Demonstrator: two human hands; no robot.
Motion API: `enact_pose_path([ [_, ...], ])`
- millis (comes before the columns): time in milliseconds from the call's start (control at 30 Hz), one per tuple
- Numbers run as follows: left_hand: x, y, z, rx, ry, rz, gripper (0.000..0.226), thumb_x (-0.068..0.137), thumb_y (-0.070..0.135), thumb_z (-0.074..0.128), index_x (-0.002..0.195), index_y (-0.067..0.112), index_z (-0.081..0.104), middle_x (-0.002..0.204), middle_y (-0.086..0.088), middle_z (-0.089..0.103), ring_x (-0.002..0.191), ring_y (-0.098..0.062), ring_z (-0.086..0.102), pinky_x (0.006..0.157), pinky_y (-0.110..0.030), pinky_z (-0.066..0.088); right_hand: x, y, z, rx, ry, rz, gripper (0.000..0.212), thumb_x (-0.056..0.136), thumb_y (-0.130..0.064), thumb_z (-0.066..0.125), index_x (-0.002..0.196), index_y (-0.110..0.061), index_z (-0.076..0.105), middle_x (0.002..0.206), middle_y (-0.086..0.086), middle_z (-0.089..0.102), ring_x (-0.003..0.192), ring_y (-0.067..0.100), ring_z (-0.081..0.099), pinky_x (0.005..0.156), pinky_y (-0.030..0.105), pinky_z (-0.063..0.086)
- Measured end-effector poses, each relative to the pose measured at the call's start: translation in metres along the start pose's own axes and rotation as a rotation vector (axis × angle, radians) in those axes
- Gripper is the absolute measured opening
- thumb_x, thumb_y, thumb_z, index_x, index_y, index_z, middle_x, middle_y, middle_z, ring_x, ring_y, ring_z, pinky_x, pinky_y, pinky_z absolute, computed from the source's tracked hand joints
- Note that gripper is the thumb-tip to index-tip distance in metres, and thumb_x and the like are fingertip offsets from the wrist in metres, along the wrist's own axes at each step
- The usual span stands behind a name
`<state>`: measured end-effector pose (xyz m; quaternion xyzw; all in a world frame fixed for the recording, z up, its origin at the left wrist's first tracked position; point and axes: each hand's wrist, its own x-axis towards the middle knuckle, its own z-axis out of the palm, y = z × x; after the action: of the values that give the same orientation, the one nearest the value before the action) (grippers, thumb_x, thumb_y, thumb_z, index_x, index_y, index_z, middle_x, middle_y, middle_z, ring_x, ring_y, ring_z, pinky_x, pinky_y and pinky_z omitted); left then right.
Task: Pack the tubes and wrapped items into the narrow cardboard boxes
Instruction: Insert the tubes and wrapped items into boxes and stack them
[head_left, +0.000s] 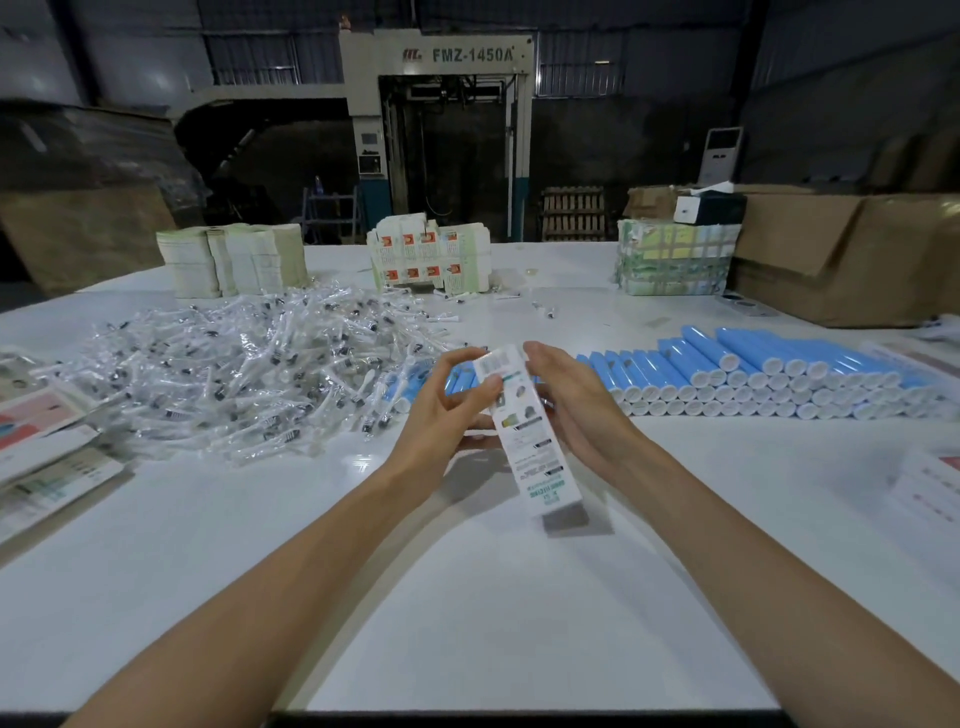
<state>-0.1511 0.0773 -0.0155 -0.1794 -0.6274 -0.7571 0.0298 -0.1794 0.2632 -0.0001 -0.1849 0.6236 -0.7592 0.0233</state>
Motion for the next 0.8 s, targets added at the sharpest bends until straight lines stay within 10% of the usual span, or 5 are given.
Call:
enact_pose_path([
  [200, 0.004, 0.001, -0.010, -0.145, 0.070, 0.076, 0.042, 0.102, 0.027, 0.069, 0.139, 0.026, 0.049, 0.109, -0.012, 0.075, 0.099, -0.026, 0.076, 0.086, -0.037, 0.064, -0.012, 0.003, 0.002, 0.060, -0.245, 0.215, 0.052, 0.100, -0.062, 0.058, 0.135, -0.024, 0.066, 0.123, 0.018, 0.073, 0.107, 0.036, 0.073, 0.085, 0.050, 0.063],
  [400, 0.005, -0.005, -0.010, 0.213, 0.119, 0.182, 0.038, 0.105, 0.033, 0.067, 0.140, 0.032, 0.052, 0.118, -0.015, 0.075, 0.117, -0.022, 0.068, 0.105, -0.043, 0.053, -0.030, -0.001, 0.010, -0.144, -0.042, 0.124, 0.044, 0.103, -0.055, 0.057, 0.123, -0.019, 0.071, 0.111, 0.015, 0.076, 0.089, 0.031, 0.074, 0.074, 0.043, 0.062],
  [533, 0.001, -0.016, -0.011, 0.579, 0.019, 0.287, 0.044, 0.107, 0.029, 0.066, 0.148, 0.034, 0.050, 0.127, 0.005, 0.068, 0.118, -0.006, 0.064, 0.098, -0.033, 0.053, -0.055, -0.016, -0.018, -0.457, 0.166, 0.015, 0.028, 0.108, -0.046, 0.051, 0.122, -0.028, 0.068, 0.109, -0.004, 0.072, 0.082, 0.005, 0.070, 0.076, 0.023, 0.056],
  [800, 0.003, -0.025, -0.013, 0.882, -0.059, 0.470, 0.041, 0.103, 0.004, 0.067, 0.135, 0.030, 0.064, 0.116, 0.008, 0.070, 0.111, -0.016, 0.062, 0.096, -0.042, 0.051, -0.138, -0.090, -0.152, -1.615, 0.637, 0.059, 0.044, 0.111, -0.047, 0.039, 0.140, -0.018, 0.055, 0.123, 0.013, 0.063, 0.118, 0.033, 0.055, 0.089, 0.044, 0.045],
])
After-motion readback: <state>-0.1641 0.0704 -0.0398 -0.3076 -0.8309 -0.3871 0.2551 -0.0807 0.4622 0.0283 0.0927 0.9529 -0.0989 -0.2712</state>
